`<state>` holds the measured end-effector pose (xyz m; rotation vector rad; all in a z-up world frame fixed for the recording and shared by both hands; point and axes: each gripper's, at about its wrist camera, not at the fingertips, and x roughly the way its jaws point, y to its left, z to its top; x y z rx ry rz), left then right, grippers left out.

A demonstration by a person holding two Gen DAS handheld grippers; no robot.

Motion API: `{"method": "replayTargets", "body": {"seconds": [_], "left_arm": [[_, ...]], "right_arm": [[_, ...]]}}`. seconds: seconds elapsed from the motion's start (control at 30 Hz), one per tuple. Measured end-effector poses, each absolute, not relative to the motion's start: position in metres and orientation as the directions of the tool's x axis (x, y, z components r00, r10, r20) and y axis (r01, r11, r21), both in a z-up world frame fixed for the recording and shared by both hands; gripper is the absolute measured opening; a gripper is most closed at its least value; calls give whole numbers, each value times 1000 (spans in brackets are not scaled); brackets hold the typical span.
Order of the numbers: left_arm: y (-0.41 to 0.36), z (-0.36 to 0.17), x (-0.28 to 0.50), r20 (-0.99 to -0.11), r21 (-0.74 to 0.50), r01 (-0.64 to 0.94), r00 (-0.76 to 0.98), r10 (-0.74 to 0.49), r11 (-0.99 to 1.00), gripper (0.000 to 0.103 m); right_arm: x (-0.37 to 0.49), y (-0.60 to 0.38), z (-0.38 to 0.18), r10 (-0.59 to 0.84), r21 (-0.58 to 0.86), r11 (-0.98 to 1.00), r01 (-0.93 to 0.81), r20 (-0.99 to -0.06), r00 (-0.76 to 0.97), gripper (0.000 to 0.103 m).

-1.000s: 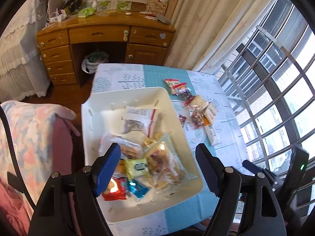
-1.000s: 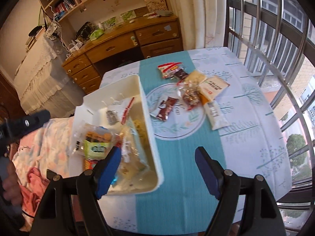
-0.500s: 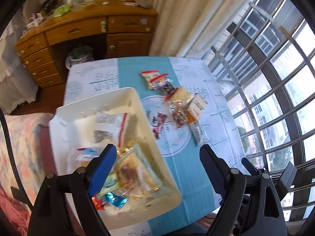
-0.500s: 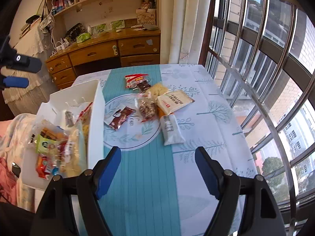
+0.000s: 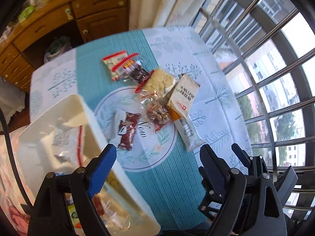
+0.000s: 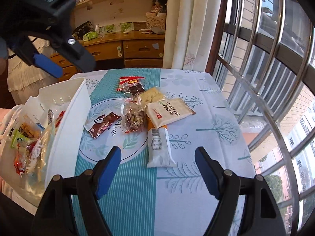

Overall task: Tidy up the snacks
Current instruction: 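Withdraw both open tools from the tray back over the table, then grasp the small clear nut bag with the left tool while the right tool grasps the white orange-capped bar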

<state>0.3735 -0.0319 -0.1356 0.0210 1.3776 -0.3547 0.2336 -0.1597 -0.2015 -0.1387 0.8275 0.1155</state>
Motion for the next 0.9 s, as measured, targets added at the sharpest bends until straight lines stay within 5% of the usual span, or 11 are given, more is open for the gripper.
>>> {"method": "replayTargets", "body": {"seconds": [0.67, 0.9], "left_arm": [[-88, -265, 449, -990, -119, 228, -104, -97, 966, 86], [-88, -279, 460, -982, -157, 212, -136, -130, 965, 86]], "right_arm": [[288, -180, -262, 149, 8, 971, -237, -798, 584, 65], [296, -181, -271, 169, 42, 972, -233, -813, 558, 49]]}}
